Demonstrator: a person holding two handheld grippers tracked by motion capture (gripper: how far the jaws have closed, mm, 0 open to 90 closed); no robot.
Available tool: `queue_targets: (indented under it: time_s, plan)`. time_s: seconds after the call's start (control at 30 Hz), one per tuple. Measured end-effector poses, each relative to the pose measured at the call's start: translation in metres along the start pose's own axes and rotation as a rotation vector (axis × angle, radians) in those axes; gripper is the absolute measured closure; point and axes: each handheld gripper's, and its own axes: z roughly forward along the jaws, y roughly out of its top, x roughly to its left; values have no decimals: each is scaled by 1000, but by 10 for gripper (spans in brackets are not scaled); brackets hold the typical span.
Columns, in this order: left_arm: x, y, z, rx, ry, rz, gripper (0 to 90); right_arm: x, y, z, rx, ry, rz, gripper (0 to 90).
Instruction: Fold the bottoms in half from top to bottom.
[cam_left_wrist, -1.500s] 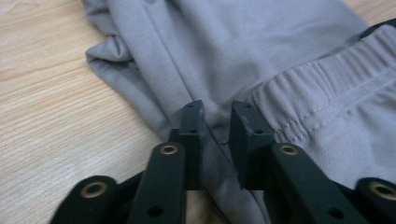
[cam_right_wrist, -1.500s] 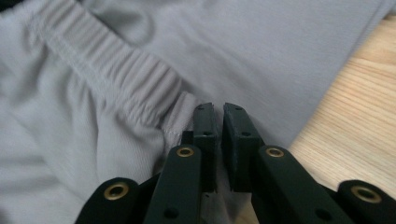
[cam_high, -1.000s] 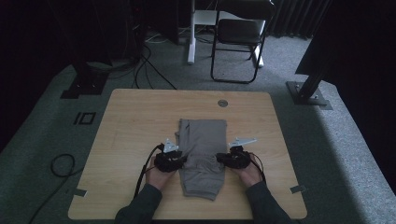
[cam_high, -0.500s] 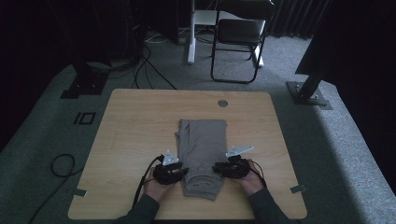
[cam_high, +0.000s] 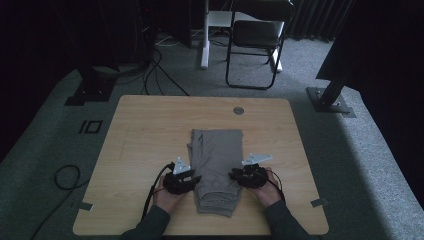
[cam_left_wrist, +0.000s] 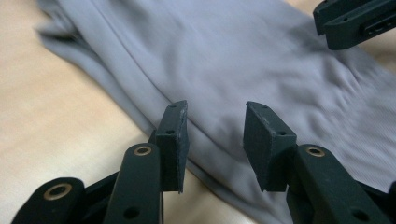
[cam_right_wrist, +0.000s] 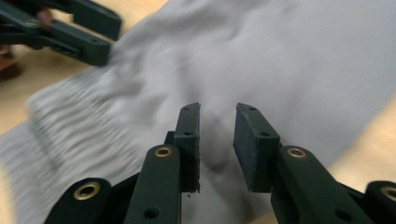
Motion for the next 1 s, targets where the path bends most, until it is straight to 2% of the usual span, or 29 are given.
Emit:
queue_targets:
  time_s: [0.07, 0.13, 0.2, 0.33, 0.47, 0.57, 0.67, 1.0]
  plan:
    - [8, 9, 4, -10, 29, -4, 611, -5, 7, 6, -8, -46, -6, 684]
    - [17, 18, 10, -22, 57, -5, 619, -9, 13, 15, -4, -57, 2, 671]
    - [26, 27, 16, -28, 81, -13, 628, -12, 18, 25, 3, -91, -5, 650]
    - [42, 43, 28, -37, 124, -30, 698, -13, 28, 42, 2, -116, 3, 632]
    - [54, 55, 40, -28, 149, -40, 697, -10, 33, 57, 22, -126, -8, 616]
    - [59, 60, 48, -24, 161, -41, 697, -7, 32, 66, 40, -128, -13, 610]
    - [63, 63, 54, -18, 169, -39, 693, -3, 31, 67, 45, -134, -35, 611]
    - [66, 69, 63, -13, 185, -22, 653, 1, 20, 59, 36, -70, -77, 625]
